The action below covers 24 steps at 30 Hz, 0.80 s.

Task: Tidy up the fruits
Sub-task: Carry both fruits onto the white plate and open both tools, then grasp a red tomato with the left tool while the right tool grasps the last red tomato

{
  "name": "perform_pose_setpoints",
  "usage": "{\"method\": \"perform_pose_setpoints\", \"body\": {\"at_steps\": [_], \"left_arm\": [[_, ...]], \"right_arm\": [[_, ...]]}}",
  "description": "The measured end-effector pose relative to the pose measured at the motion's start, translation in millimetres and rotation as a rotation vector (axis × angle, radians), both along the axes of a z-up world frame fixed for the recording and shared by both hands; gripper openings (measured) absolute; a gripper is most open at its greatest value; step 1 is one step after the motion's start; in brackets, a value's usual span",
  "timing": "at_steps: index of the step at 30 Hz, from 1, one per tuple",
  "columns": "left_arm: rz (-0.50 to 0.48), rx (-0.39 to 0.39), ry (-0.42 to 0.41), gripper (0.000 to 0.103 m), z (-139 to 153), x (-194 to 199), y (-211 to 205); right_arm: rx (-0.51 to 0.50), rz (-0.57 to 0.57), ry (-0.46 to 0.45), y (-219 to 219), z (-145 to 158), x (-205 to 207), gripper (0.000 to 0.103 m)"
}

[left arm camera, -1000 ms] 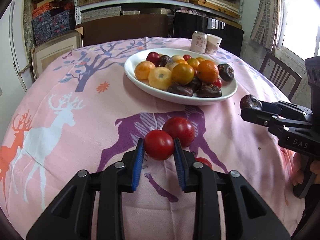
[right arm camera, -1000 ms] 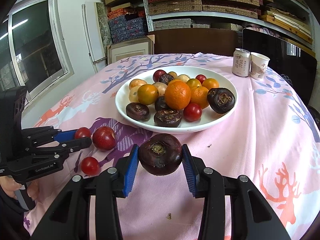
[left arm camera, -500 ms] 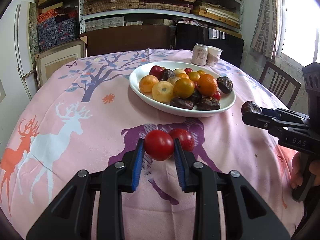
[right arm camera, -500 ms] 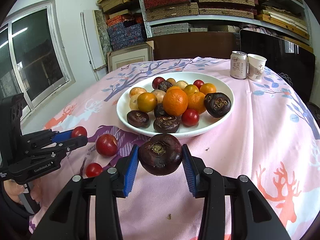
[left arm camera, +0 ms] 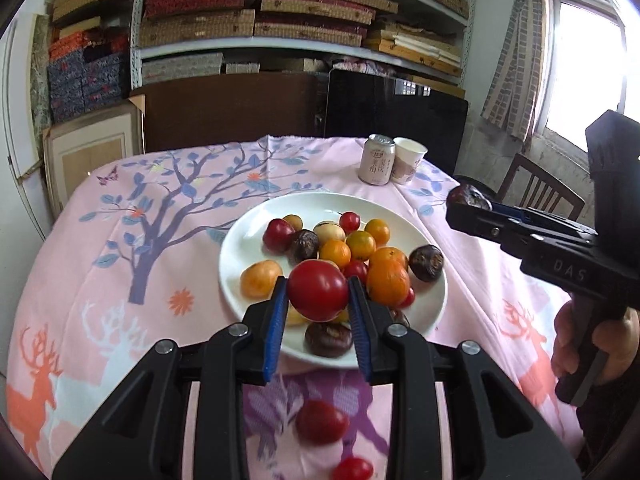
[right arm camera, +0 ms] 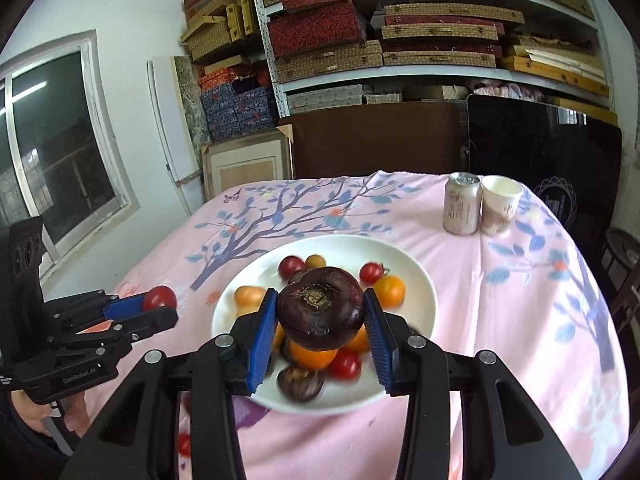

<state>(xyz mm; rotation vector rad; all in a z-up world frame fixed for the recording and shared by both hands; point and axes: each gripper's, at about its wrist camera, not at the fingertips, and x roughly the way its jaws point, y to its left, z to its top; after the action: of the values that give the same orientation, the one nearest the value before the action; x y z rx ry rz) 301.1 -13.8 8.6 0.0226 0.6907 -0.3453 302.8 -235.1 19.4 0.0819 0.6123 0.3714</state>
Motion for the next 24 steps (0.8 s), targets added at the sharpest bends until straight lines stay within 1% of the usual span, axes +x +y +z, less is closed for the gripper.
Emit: {"method": "perform_pose_setpoints", "body": {"at_steps": [2,4,6,7,8,10,13,14,15,16,17,19,20,21,23,24], "left_arm": [[0.015,-0.002,0.024,0.029,-9,21,-4],[0.024,-0.021,0.049,0.029,-19,38,-5],[0.028,-0.028,0.061,0.046,-27,49,-6],[0.046,-0.023,0.05,0.058,-29,51,-5],[0.053,-0.027,0.038,0.062,-30,51,-3],[0.056,-0.034,0.033,0.062,-28,49,2],[0.068,-0.074,0.016,0.062,-20,33,16],[0.067,-0.085,0.007,0.064,-18,22,22],[0.068,-0.08,0.001,0.068,-19,12,26],[0.072,-0.063,-0.004,0.073,-19,1,29],[0.074,-0.053,-0.006,0.075,-22,-12,33],[0.072,-0.051,0.012,0.076,-28,-32,41],[0.08,-0.043,0.022,0.081,-33,-41,45],[0.094,-0.023,0.024,0.082,-37,-47,46],[0.14,0.046,0.001,0.082,-46,-62,49],[0.154,0.062,-0.009,0.082,-49,-66,51]], "right_arm": [[-0.02,0.0,0.002,9,-6,18,0.043],[-0.037,-0.003,0.006,15,-15,31,0.044],[-0.061,-0.012,0.006,20,-23,38,0.052],[-0.064,-0.022,-0.001,20,-24,37,0.057],[-0.053,-0.022,-0.006,19,-25,36,0.059],[-0.039,-0.027,-0.011,14,-23,30,0.059],[-0.007,-0.032,-0.009,4,-20,15,0.059],[0.001,-0.029,-0.013,1,-19,6,0.061],[0.004,-0.026,-0.015,-1,-19,-5,0.063],[0.009,-0.02,-0.013,-3,-21,-15,0.068],[0.013,-0.013,-0.007,-4,-24,-24,0.071],[0.012,0.016,0.02,-3,-34,-43,0.072],[0.006,0.03,0.034,0,-38,-49,0.072],[-0.005,0.049,0.054,5,-45,-56,0.072],[-0.018,0.088,0.089,18,-53,-67,0.072],[-0.035,0.12,0.108,26,-58,-73,0.072]]}}
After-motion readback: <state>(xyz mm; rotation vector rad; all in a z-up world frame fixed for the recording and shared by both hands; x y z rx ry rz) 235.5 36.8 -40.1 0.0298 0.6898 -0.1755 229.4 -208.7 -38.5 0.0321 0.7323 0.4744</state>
